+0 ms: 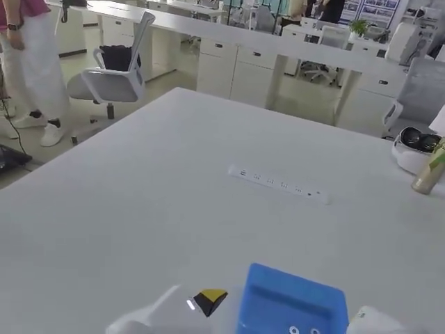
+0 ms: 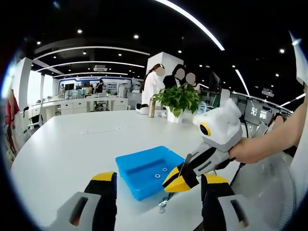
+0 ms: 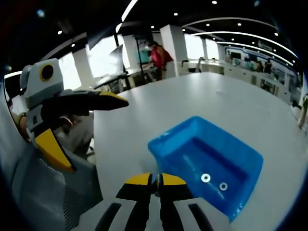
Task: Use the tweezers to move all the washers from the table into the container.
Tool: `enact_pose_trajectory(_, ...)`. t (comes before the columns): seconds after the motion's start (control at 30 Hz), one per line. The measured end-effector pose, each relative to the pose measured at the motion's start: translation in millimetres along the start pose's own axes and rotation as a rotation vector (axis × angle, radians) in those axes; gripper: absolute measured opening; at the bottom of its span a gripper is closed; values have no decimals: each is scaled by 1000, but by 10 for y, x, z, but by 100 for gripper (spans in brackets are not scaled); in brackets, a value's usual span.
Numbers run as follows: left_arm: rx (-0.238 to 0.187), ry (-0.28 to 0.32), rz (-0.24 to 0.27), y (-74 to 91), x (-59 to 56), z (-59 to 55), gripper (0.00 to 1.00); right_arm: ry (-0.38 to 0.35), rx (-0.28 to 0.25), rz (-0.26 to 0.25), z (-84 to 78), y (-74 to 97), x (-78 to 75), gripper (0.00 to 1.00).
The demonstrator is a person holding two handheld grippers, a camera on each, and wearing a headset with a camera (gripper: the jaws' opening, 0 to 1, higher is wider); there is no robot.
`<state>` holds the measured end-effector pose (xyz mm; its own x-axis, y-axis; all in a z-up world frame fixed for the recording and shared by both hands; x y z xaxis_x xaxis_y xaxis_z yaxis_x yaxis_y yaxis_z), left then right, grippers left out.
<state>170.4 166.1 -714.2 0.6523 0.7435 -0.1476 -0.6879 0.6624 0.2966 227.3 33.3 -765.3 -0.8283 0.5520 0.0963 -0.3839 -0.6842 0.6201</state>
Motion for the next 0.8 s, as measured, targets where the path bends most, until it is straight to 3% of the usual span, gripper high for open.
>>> enact_pose_trajectory(0.4,-1,-12,8,10,11,8,71,69,52,13,2,-86,-15,3)
enact_pose_trajectory(0.8,-17,-2,9,14,22,24,71,67,78,42,15,-101,4,3)
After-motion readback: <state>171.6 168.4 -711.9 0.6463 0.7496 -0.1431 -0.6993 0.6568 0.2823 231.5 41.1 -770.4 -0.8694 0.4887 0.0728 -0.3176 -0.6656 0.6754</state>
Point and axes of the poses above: the centre of the closed fingertips' face, and the gripper's own axes: y roughly backward along the fingers, x roughly to its left, z roughly out of its top, the point moved 8 cm from there along y, roughly backward along the fingers, and after that the axes turned 7 degrees about -z, right-handed, at the moved point
